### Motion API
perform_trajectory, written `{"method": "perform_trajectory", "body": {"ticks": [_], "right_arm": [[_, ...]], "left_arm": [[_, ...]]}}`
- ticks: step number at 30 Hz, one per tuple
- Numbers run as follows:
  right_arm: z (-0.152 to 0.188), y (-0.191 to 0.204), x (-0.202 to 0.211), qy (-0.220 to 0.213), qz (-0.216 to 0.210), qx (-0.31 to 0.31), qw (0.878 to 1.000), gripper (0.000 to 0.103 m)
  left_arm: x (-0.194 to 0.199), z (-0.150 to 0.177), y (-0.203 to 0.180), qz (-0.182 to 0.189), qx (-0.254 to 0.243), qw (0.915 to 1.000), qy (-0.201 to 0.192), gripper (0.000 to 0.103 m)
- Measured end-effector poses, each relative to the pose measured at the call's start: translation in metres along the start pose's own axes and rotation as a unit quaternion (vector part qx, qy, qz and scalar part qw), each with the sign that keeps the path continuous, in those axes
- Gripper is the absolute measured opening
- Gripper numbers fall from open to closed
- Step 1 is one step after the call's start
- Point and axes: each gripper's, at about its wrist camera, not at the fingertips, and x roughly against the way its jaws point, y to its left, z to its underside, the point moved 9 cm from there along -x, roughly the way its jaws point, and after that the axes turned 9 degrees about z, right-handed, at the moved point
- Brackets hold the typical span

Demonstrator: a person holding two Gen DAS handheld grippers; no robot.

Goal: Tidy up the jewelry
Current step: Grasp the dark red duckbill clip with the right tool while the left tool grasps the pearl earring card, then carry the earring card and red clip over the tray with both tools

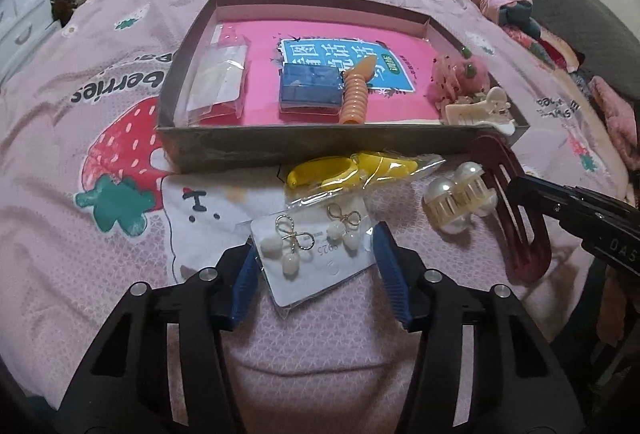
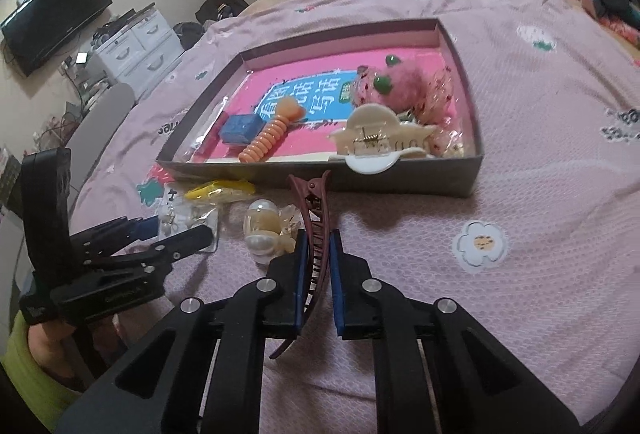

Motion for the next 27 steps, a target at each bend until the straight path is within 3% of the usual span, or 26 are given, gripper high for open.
{"method": "perform_trajectory", "body": {"ticks": [3,4,14,27], "right_arm": [[-0.001,-0.002,0.007,-0.011,0.009,0.005,1.000,0.010],[-0.001,-0.001,0.007,-0.013,0.010,0.006,1.000,0.010],[0.000,-0.001,0.028,-0.030,0.011,0.011,0.999,0.010],[-0.017,0.030,0.057,-0.068,-0.005,0.049,0.997,0.010]], "left_arm": [[0.006,0.004,0.000,0.009,0.008,0.9999,-0.004,0.040],[0.008,0.005,0.000,0.012,0.009,0.9999,-0.004,0.034],[0.038,0.011,0.008,0.016,0.027,0.9991,-0.031,0.034],[0.097,-0.024,0.030,0.004,0.047,0.9935,-0.104,0.034]]}}
